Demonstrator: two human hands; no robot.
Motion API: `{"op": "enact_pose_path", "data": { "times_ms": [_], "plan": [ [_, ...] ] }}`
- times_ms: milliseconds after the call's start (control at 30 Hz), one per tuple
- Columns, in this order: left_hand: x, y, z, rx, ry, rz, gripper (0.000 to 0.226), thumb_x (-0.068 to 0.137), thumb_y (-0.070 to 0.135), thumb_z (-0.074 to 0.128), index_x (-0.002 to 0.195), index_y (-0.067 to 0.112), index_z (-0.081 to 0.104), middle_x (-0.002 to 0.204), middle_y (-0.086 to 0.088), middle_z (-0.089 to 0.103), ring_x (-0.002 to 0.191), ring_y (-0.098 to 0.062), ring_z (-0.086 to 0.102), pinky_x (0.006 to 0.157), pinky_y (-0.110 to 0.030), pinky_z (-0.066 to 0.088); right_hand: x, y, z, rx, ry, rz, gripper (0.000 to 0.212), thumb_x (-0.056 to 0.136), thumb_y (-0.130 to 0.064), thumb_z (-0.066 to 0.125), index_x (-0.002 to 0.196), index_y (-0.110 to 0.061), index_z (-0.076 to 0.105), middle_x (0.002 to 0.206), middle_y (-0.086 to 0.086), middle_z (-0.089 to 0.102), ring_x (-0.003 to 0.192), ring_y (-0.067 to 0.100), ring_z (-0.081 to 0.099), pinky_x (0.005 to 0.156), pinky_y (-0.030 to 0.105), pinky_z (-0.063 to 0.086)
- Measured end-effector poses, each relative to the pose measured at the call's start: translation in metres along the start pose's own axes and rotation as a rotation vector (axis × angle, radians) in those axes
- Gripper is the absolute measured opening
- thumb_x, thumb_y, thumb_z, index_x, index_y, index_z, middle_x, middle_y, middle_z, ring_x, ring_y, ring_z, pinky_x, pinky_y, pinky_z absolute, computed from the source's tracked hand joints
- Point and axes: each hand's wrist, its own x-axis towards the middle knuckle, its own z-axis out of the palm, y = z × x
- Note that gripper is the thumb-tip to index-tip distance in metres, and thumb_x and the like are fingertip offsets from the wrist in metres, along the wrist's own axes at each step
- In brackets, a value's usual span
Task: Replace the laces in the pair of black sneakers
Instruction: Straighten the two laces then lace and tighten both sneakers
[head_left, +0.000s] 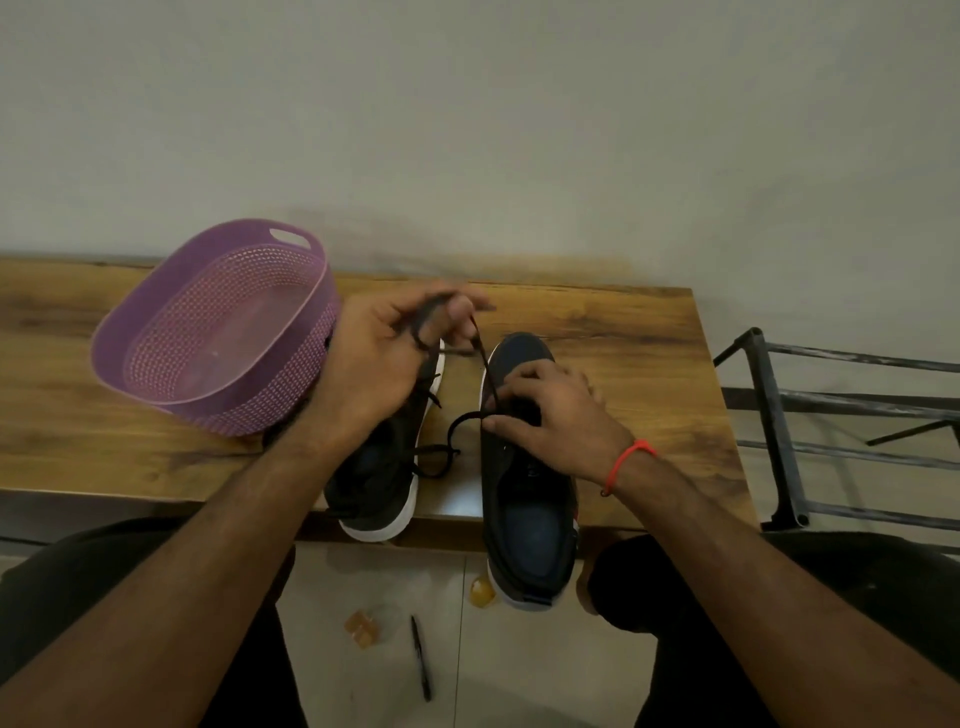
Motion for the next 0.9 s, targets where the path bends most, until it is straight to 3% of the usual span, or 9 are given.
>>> {"op": "enact_pose_path", "data": {
  "times_ms": [100, 167, 300, 367, 467, 567, 667, 800, 900],
  "plan": [
    [0.005, 0.008, -0.009, -0.179, 0.239, 0.037, 0.015, 0.102, 0.018, 0.059, 0.108, 0.018, 0.073, 0.076, 0.008, 0.068, 0.065, -0.007, 0.062, 0.055, -0.018, 0.047, 0.001, 0.003, 0.001, -0.017, 0.066, -0.031, 0.029, 0.091, -0.053, 0.060, 0.113, -0.035, 0.068, 0.138, -0.015, 0.043, 0.135, 0.018, 0.024, 0.107, 0.042, 0.021],
    [0.007, 0.002, -0.015, -0.101, 0.228, -0.180, 0.016, 0.103, 0.025, 0.058, 0.107, 0.022, 0.074, 0.074, 0.006, 0.065, 0.063, -0.010, 0.057, 0.048, -0.019, 0.042, 0.004, 0.003, 0.000, 0.049, 0.142, -0.061, 0.021, 0.088, -0.051, 0.065, 0.101, -0.035, 0.071, 0.133, -0.017, 0.047, 0.134, 0.018, 0.027, 0.109, 0.043, 0.023],
    [-0.005, -0.016, -0.013, 0.352, -0.360, -0.581, 0.017, 0.102, 0.027, 0.058, 0.113, 0.030, 0.070, 0.077, 0.003, 0.068, 0.066, -0.007, 0.065, 0.046, -0.018, 0.042, 0.004, -0.003, -0.004, 0.486, 0.332, -0.175, 0.021, 0.081, -0.056, 0.065, 0.085, -0.036, 0.069, 0.113, -0.019, 0.057, 0.122, 0.022, 0.047, 0.102, 0.053, 0.042],
    [-0.012, -0.020, 0.001, 0.364, -0.513, -0.542, 0.019, 0.101, 0.025, 0.060, 0.116, 0.033, 0.067, 0.080, 0.001, 0.073, 0.068, -0.007, 0.069, 0.049, -0.020, 0.047, 0.003, -0.006, -0.010, 0.605, 0.394, -0.272, 0.027, 0.082, -0.050, 0.067, 0.088, -0.025, 0.075, 0.110, -0.016, 0.058, 0.118, 0.024, 0.051, 0.099, 0.053, 0.044],
    [-0.014, -0.024, 0.019, 0.344, -0.410, -0.383, 0.012, 0.097, 0.026, 0.066, 0.106, 0.031, 0.072, 0.080, 0.002, 0.075, 0.069, -0.010, 0.072, 0.066, -0.025, 0.059, 0.003, -0.007, -0.011, 0.613, 0.395, -0.322, 0.024, 0.083, -0.046, 0.069, 0.091, -0.024, 0.075, 0.110, -0.013, 0.059, 0.117, 0.026, 0.051, 0.098, 0.055, 0.046],
    [-0.011, -0.026, 0.021, 0.431, -0.294, -0.258, 0.008, 0.096, 0.029, 0.067, 0.099, 0.028, 0.074, 0.076, 0.009, 0.073, 0.065, -0.002, 0.069, 0.066, -0.022, 0.058, 0.002, -0.004, -0.009, 0.598, 0.338, -0.261, 0.023, 0.081, -0.057, 0.066, 0.097, -0.040, 0.068, 0.115, -0.013, 0.056, 0.117, 0.025, 0.050, 0.097, 0.054, 0.047],
    [-0.007, -0.025, 0.013, 0.417, -0.227, -0.218, 0.013, 0.096, 0.027, 0.067, 0.102, 0.021, 0.077, 0.081, 0.009, 0.074, 0.067, -0.002, 0.069, 0.065, -0.020, 0.058, 0.002, -0.002, -0.007, 0.424, 0.270, -0.164, 0.036, 0.077, -0.063, 0.067, 0.107, -0.047, 0.054, 0.122, -0.010, 0.049, 0.120, 0.020, 0.042, 0.102, 0.051, 0.042],
    [-0.006, -0.025, 0.007, 0.407, -0.212, -0.230, 0.017, 0.095, 0.030, 0.067, 0.103, 0.021, 0.078, 0.076, 0.012, 0.075, 0.064, -0.006, 0.070, 0.070, -0.028, 0.059, 0.002, 0.000, -0.002, 0.136, 0.084, -0.028, 0.059, 0.076, -0.066, 0.067, 0.125, -0.037, 0.051, 0.138, -0.003, 0.039, 0.131, 0.023, 0.031, 0.110, 0.048, 0.032],
    [-0.007, -0.023, 0.007, 0.408, -0.201, -0.217, 0.016, 0.094, 0.031, 0.068, 0.103, 0.024, 0.078, 0.075, 0.015, 0.074, 0.068, -0.009, 0.070, 0.075, -0.035, 0.061, 0.002, 0.001, 0.001, -0.035, 0.023, -0.017, 0.046, 0.087, -0.058, 0.064, 0.124, -0.032, 0.059, 0.147, -0.007, 0.033, 0.138, 0.022, 0.020, 0.108, 0.045, 0.022]
  ]
}}
